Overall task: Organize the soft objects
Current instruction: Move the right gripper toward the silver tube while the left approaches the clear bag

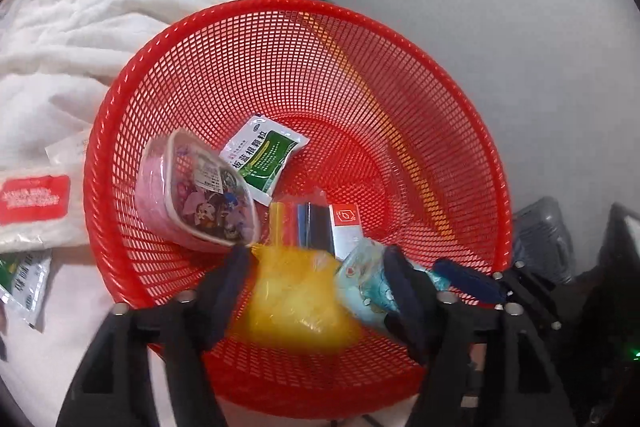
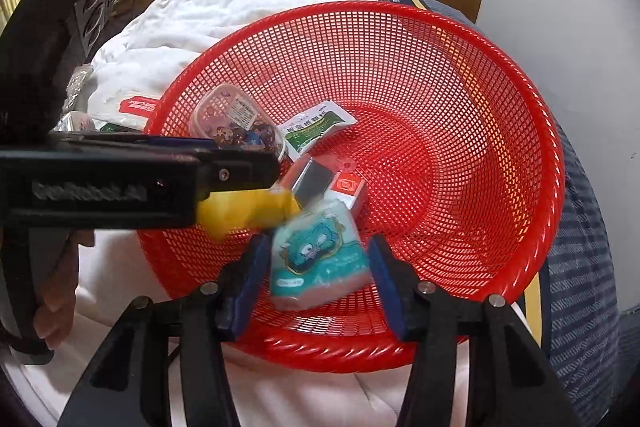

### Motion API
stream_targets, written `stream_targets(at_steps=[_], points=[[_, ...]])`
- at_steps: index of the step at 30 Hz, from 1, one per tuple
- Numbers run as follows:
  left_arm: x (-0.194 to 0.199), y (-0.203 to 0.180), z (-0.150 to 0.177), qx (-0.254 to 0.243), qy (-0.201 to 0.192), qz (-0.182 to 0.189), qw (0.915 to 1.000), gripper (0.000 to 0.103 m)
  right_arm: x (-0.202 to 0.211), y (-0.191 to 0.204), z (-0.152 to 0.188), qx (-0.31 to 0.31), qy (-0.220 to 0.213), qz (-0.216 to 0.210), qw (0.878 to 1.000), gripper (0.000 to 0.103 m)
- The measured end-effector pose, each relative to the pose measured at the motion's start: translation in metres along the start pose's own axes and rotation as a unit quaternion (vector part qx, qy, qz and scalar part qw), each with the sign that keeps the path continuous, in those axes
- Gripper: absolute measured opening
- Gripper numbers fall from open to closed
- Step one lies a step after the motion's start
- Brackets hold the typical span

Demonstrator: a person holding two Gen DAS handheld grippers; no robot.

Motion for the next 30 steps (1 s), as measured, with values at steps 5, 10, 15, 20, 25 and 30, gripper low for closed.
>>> stream_targets(at_steps=[5,10,15,20,25,30], points=[[0.010,0.007,0.000,0.031,-0.016,0.038,0.9987,0.091,0.001,0.004,-0.001,0.004,-0.001,-0.009,1.000,0.061],[0.042,0.015,0.010,0.047,-0.024,0.073,0.9959,0.092,0.017,0.006,-0.007,-0.018,-0.037,-0.043,0.998,0.062],[0.108,0.042,0.025,0.060,-0.072,0.074,0.9929,0.093,0.042,0.018,-0.013,-0.036,-0.071,-0.100,0.992,0.067],[0.183,0.092,0.053,0.078,-0.149,0.019,0.9856,0.095,0.064,0.065,-0.022,-0.008,-0.072,-0.152,0.986,0.067],[0.244,0.162,0.091,0.143,-0.219,-0.044,0.9643,0.095,0.081,0.137,-0.053,-0.001,-0.052,-0.212,0.976,0.072],[0.281,0.214,0.124,0.165,-0.265,-0.171,0.9343,0.095,0.076,0.219,-0.076,0.056,-0.055,-0.193,0.978,0.073]])
Point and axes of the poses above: each gripper's, at about its wrist camera, not at the fingertips, and x roughly against the way its jaws point, y to its left, z to its underside, the point moved 6 cm from there along -x, roughly the way its jaws point, and after that the axes turned 6 degrees about -x, right-handed, at the moved point
